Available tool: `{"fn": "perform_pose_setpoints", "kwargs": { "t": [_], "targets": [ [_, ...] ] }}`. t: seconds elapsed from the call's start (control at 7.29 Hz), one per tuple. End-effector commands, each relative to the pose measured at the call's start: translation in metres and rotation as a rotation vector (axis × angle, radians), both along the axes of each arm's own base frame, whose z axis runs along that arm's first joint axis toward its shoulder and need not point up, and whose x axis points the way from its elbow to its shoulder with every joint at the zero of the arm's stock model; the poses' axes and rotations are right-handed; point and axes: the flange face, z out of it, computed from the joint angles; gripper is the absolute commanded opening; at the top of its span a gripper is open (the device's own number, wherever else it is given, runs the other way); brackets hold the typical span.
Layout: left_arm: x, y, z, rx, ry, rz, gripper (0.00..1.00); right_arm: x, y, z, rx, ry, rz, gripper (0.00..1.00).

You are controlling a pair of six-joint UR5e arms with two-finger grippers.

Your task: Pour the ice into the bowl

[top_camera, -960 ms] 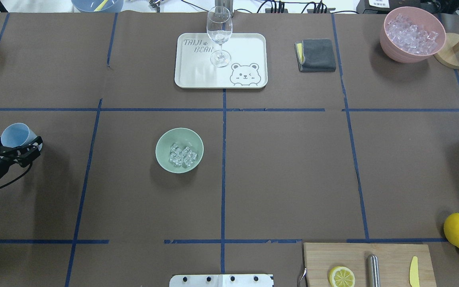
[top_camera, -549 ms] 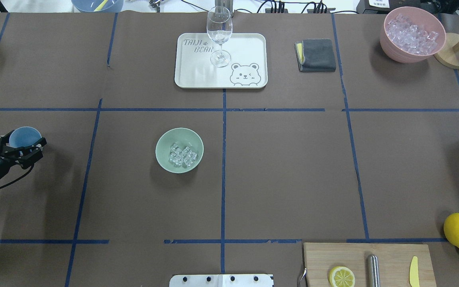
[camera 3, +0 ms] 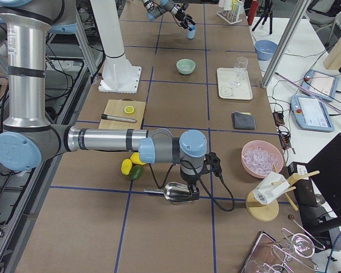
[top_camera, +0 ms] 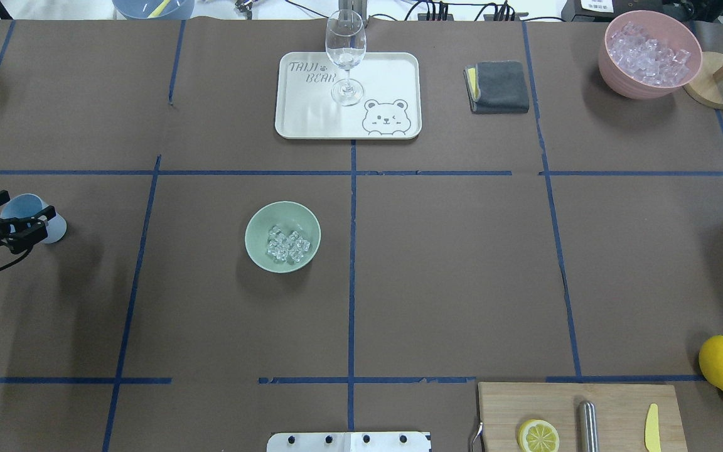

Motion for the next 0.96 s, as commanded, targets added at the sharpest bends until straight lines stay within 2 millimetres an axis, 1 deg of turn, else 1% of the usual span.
{"fn": "perform_pose_setpoints", "kwargs": {
  "t": [0.0,0.14,0.27,0.41,0.55,0.69,0.82],
  "targets": [
    [-0.03,-0.023,-0.002,0.02,-0.06,0.017,1.0,0.0,-0.002,-0.002,0.005,0.0,0.0,1.0],
    [-0.048,-0.035,-0.004,-0.009,-0.081,0.066,1.0,0.0,-0.002,-0.002,0.005,0.0,0.0,1.0],
    [-0.074,-0.051,-0.018,-0.023,-0.121,0.126,1.0,0.0,-0.002,-0.003,0.006,0.0,0.0,1.0],
    [-0.109,-0.082,-0.042,-0.014,-0.215,0.183,1.0,0.0,-0.002,-0.005,0.008,0.0,0.001,1.0],
    [-0.138,-0.096,-0.044,-0.005,-0.313,0.215,1.0,0.0,-0.004,-0.007,0.013,0.0,0.001,1.0],
    [-0.164,-0.115,-0.048,-0.044,-0.369,0.253,1.0,0.0,-0.006,-0.009,0.009,-0.002,0.01,1.0],
    [-0.193,-0.145,-0.062,-0.106,-0.397,0.282,1.0,0.0,-0.006,-0.011,0.004,-0.003,0.021,1.0]
  ]
}}
